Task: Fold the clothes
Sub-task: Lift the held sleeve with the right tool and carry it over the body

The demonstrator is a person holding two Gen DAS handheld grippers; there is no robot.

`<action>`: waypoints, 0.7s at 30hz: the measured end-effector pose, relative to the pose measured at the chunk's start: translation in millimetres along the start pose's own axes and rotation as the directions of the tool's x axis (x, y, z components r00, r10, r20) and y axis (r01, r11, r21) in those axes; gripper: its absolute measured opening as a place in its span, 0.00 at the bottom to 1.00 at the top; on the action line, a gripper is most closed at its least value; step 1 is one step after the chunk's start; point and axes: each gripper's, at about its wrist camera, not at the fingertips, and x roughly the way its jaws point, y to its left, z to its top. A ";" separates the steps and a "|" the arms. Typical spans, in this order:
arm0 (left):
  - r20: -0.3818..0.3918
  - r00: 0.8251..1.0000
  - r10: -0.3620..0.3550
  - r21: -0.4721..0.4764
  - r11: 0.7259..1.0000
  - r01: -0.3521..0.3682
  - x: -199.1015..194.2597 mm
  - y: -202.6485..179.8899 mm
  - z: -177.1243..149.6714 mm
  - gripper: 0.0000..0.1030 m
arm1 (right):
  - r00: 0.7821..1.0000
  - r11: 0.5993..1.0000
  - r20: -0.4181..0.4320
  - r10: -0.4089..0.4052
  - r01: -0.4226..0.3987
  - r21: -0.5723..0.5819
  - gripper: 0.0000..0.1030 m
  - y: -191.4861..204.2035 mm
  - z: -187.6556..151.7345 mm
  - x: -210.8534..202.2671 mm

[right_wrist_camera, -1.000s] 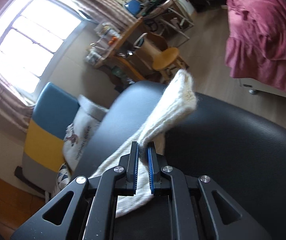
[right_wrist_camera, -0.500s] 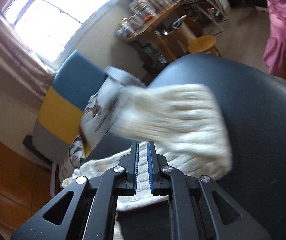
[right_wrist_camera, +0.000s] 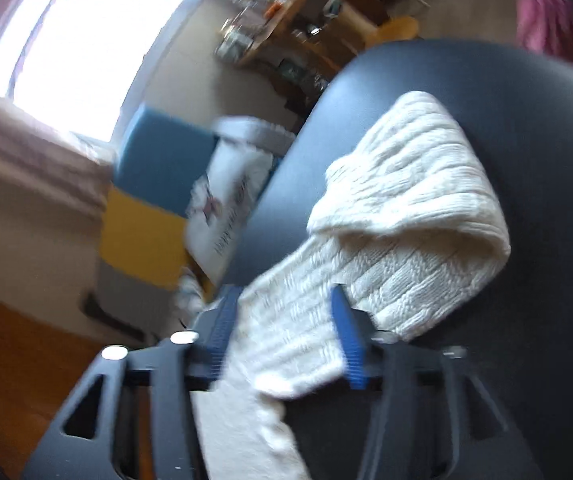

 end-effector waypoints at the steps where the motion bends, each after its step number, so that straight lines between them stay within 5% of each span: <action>1: -0.002 1.000 0.004 0.001 1.000 -0.004 0.7 -0.4 -0.2 0.45 | 1.000 1.000 0.013 -0.004 0.004 0.028 0.59 -4.3 2.8 2.0; 7: -0.008 1.000 0.022 0.027 0.999 -0.022 5.5 -5.7 1.7 0.45 | 0.985 0.985 0.052 -0.166 0.164 0.048 0.59 -1.7 15.8 29.7; 12: -0.016 1.000 0.015 0.020 1.000 -0.015 9.2 -5.2 5.3 0.45 | 0.972 0.968 0.114 -0.207 0.186 0.169 0.59 -13.5 20.7 39.9; 13: -0.016 1.000 0.014 0.020 1.000 -0.014 9.3 -5.2 6.1 0.45 | 0.965 0.962 0.138 -0.223 0.195 0.191 0.54 -14.1 21.8 39.5; 15: -0.015 1.000 0.010 0.016 1.000 -0.010 9.1 -4.8 8.8 0.45 | 0.949 0.955 0.156 -0.274 0.249 0.163 0.15 -7.4 23.8 42.6; 16: -0.010 1.000 0.009 0.013 1.000 -0.009 8.4 -4.8 11.2 0.45 | 0.944 0.954 0.155 -0.292 0.276 0.119 0.05 -0.3 24.2 46.7; 21: 0.127 0.981 0.148 0.054 0.986 -0.155 2.7 -7.6 23.2 0.45 | 0.947 0.939 0.170 -0.271 0.299 -0.171 0.05 49.8 20.7 48.0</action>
